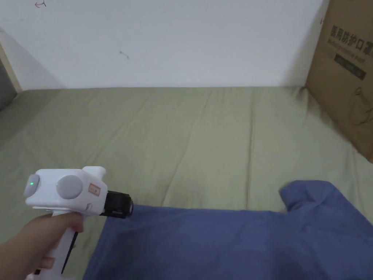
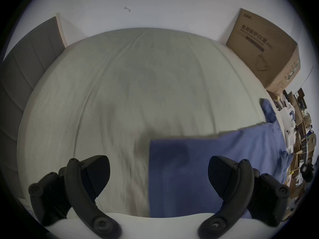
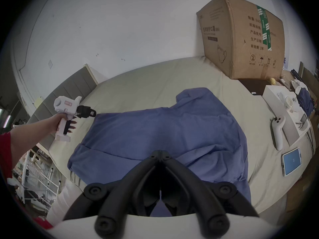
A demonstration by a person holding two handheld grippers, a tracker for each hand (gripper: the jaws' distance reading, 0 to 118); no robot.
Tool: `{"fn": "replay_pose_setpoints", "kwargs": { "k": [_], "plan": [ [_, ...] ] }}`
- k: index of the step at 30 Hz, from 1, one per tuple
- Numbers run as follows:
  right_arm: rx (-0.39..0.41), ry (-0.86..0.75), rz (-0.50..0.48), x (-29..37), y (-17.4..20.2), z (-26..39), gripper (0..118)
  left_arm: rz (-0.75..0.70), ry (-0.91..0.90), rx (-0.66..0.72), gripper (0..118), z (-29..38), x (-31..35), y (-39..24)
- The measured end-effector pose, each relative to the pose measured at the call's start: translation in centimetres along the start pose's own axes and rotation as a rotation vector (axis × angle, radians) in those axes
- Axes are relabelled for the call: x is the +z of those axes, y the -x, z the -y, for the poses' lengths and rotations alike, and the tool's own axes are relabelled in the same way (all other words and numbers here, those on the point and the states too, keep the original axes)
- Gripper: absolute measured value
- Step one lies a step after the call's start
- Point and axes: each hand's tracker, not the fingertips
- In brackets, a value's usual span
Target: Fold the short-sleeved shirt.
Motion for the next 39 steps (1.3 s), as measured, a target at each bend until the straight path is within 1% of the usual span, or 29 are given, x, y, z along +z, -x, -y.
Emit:
{"fn": "replay_pose_setpoints", "kwargs": {
  "k": [3, 5, 7, 11, 12, 14, 15, 16, 17, 18, 20, 22, 23, 24, 26, 28, 29, 30, 31, 32, 33, 34, 37, 39],
  "plan": [
    [0.027, 0.027, 0.018, -1.0, -0.4, 0.1, 0, 0.010, 0.007, -0.003, 114, -0.1, -2.5, 0.1],
    [0.030, 0.039, 0.021, -1.6, -0.3, 0.2, 0, -0.014, 0.026, -0.015, 114, 0.3, -4.1, 0.2],
    [0.011, 0.049, 0.014, -2.1, -0.6, 0.1, 0, -0.045, 0.061, -0.039, 116, 0.6, -5.3, -0.1],
    [-0.033, 0.052, -0.001, -2.7, -1.5, 0.1, 0, -0.036, 0.042, -0.030, 117, 0.9, -5.1, -0.8],
    [-0.039, 0.052, 0.002, -2.8, -1.7, 0.2, 0, -0.040, 0.041, -0.019, 115, 1.0, -5.1, -1.1],
    [-0.055, 0.057, 0.008, -3.0, -2.0, 0.2, 0, -0.076, 0.033, -0.010, 108, 1.4, -4.7, -1.4],
    [-0.067, 0.058, 0.005, -3.0, -2.3, 0.0, 0, -0.089, 0.041, -0.016, 100, 1.4, -4.6, -2.0],
    [-0.080, 0.055, -0.002, -3.1, -2.5, -0.3, 0, -0.088, 0.041, -0.025, 100, 1.3, -4.2, -2.4],
    [-0.093, 0.053, -0.010, -3.1, -2.9, -0.7, 0, -0.087, 0.041, -0.025, 98, 1.5, -3.3, -2.2],
    [-0.101, 0.048, -0.018, -3.3, -3.4, -1.4, 0, -0.084, 0.040, -0.022, 93, 1.5, -2.8, -2.2],
    [-0.104, 0.022, -0.017, -3.4, -3.7, -3.4, 0, -0.076, 0.030, -0.001, 72, 1.7, -1.8, -2.4],
    [-0.100, -0.025, 0.003, -4.6, -5.2, -6.0, 0, -0.035, 0.023, 0.009, 36, 1.6, -1.2, -1.1],
    [-0.114, -0.043, 0.025, -5.7, -6.2, -7.4, 0, -0.038, 0.023, -0.003, 17, 1.8, -1.0, -1.2],
    [-0.143, -0.039, 0.055, -7.1, -7.3, -9.0, 0, -0.011, 0.021, -0.017, 5, 2.0, -0.8, -1.2],
    [-0.189, 0.002, 0.087, -10.2, -9.4, -11.6, 0, -0.005, 0.010, -0.025, 4, 2.3, 0.0, -1.2],
    [-0.218, 0.099, 0.128, -14.0, -12.1, -14.3, 0, 0.028, -0.055, -0.026, 4, 2.5, 1.2, -1.6],
    [-0.215, 0.144, 0.143, -15.5, -13.1, -15.2, 12, 0.043, -0.090, -0.024, 4, 2.3, 1.7, -1.2],
    [-0.191, 0.195, 0.175, -17.0, -13.9, -16.1, 59, 0.065, -0.119, -0.013, 4, 2.2, 2.4, -1.1],
    [-0.177, 0.230, 0.225, -18.4, -14.6, -16.7, 101, 0.078, -0.150, 0.004, 4, 2.2, 3.2, -1.0],
    [-0.165, 0.271, 0.258, -19.7, -15.3, -16.9, 118, 0.083, -0.179, 0.021, 4, 2.3, 3.8, -1.0],
    [-0.171, 0.315, 0.276, -20.8, -15.9, -17.1, 110, 0.089, -0.204, 0.034, 4, 2.3, 4.3, -0.6],
    [-0.163, 0.272, 0.279, -21.8, -16.3, -17.3, 108, 0.100, -0.220, 0.041, 4, 2.4, 4.7, -0.5],
    [-0.190, 0.383, 0.290, -25.1, -17.3, -17.4, 109, 0.114, -0.235, 0.047, 4, 2.8, 4.9, -0.2],
    [-0.179, 0.430, 0.292, -27.2, -17.5, -17.2, 109, 0.122, -0.229, 0.045, 4, 2.9, 4.7, -0.1]
  ]
}}
